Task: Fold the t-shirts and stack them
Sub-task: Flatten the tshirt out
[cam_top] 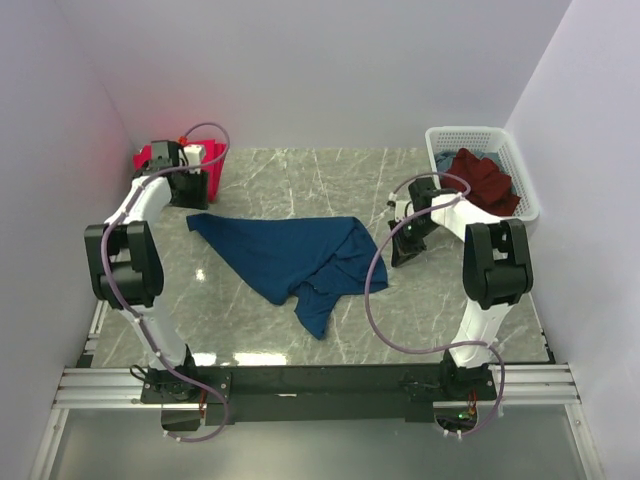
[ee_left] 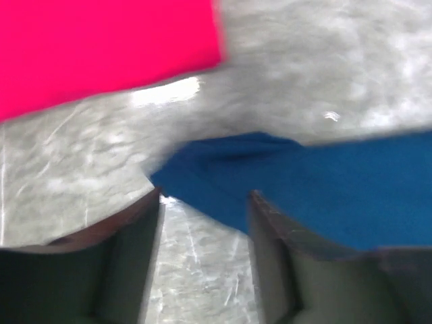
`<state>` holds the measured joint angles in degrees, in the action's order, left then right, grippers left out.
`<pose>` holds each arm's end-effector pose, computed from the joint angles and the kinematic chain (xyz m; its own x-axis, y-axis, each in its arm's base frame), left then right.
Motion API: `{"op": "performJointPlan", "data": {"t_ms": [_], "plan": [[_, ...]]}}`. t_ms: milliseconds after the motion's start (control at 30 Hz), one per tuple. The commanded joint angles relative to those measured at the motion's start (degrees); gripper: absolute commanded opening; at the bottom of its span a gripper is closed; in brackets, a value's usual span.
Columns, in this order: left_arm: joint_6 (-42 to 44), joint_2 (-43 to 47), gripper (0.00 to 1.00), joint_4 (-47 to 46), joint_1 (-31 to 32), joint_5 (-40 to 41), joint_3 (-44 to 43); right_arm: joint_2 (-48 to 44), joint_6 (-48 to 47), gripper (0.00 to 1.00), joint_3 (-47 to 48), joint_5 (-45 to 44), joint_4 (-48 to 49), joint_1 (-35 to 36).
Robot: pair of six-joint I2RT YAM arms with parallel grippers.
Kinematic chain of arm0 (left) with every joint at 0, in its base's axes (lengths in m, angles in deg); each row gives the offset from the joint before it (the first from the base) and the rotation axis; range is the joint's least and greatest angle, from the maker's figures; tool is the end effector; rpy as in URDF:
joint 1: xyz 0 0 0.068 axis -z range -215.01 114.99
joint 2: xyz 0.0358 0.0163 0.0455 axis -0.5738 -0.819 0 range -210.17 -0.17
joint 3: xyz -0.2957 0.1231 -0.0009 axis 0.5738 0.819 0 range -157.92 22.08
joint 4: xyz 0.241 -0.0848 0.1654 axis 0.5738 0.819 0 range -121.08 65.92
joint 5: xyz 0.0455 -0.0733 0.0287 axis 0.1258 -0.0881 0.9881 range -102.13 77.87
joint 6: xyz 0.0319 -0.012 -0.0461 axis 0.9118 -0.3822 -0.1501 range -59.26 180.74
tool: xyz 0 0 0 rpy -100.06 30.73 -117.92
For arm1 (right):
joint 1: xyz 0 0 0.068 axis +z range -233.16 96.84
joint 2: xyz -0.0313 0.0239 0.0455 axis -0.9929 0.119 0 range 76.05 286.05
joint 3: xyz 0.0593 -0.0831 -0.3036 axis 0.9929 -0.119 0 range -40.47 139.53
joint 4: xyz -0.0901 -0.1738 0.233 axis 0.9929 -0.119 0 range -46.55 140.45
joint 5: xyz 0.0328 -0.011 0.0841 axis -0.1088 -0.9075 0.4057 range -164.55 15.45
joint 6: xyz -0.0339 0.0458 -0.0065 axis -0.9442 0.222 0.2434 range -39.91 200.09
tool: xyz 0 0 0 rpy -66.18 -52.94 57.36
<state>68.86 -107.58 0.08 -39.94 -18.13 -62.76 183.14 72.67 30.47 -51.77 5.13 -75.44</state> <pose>0.4710 0.0362 0.2637 -0.7986 0.0720 -0.5975 0.0897 0.9960 0.0001 0.3926 0.0691 0.1794 -0.9484 -0.2488 -0.1964 -0.3059 0.8811 0.3607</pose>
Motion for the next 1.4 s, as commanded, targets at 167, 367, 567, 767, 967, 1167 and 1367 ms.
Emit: {"op": "performJointPlan", "data": {"t_ms": [167,367,567,767,967,1167,1367], "plan": [[6.4,21.5,0.74,4.9,9.3,-21.9,13.1,-6.7,-2.5,0.00,3.9,4.8,-5.3,-0.4],[-0.9,30.0,0.75,2.4,23.7,-21.0,25.5,-6.8,1.4,0.41,-2.9,8.6,-1.4,-0.3],[-3.6,28.1,0.84,-0.7,35.9,-13.1,31.4,-3.7,3.5,0.47,-4.0,9.0,2.7,-0.3],[-3.5,20.7,0.84,-0.5,41.1,-7.8,30.1,-1.5,4.4,0.49,-4.1,10.1,3.9,0.3],[-4.2,13.4,0.64,-1.0,41.4,-4.8,26.8,0.7,5.1,0.58,-5.1,10.5,5.3,1.5],[-3.6,13.3,0.12,1.4,37.5,-3.7,23.4,3.0,4.3,0.44,-4.7,10.2,4.5,2.0],[1.3,19.1,0.01,8.8,27.7,-4.5,17.0,1.5,3.7,0.00,-0.9,5.3,2.8,-0.2]]}}
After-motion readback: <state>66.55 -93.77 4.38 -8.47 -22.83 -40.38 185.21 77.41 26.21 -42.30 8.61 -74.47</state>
